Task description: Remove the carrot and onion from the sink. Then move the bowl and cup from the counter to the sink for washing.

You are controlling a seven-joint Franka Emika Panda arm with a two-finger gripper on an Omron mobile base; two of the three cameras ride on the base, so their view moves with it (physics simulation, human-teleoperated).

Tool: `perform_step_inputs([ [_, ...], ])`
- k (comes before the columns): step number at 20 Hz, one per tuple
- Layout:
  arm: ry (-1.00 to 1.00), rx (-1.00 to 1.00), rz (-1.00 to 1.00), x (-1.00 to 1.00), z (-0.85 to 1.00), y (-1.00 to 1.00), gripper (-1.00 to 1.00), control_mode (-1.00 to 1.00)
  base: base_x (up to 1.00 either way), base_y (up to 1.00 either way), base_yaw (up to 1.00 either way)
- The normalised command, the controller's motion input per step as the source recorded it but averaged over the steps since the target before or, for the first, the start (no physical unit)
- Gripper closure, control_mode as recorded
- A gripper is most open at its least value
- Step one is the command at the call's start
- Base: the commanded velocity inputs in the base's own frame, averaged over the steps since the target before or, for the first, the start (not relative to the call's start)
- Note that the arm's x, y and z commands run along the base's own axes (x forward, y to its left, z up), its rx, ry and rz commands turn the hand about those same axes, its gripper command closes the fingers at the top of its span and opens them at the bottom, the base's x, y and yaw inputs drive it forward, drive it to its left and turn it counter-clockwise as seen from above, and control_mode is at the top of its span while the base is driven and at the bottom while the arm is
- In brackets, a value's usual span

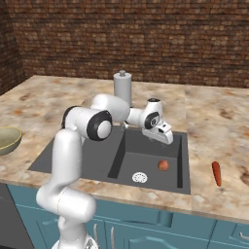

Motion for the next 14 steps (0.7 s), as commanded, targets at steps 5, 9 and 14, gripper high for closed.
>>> perform_step_inputs([
  [5, 0.0, 0.0, -0.01, 0.32, -0.22, -0.09, -1.0, -1.0, 0.0, 0.0, 0.0],
  [9, 0.0, 0.0, -0.02, 0.32, -0.24, -0.14, -1.0, -1.0, 0.0, 0.0, 0.0],
  [14, 0.0, 0.02, -0.03, 0.24, -0.24, -0.11, -1.0, -1.0, 0.0, 0.0, 0.0],
])
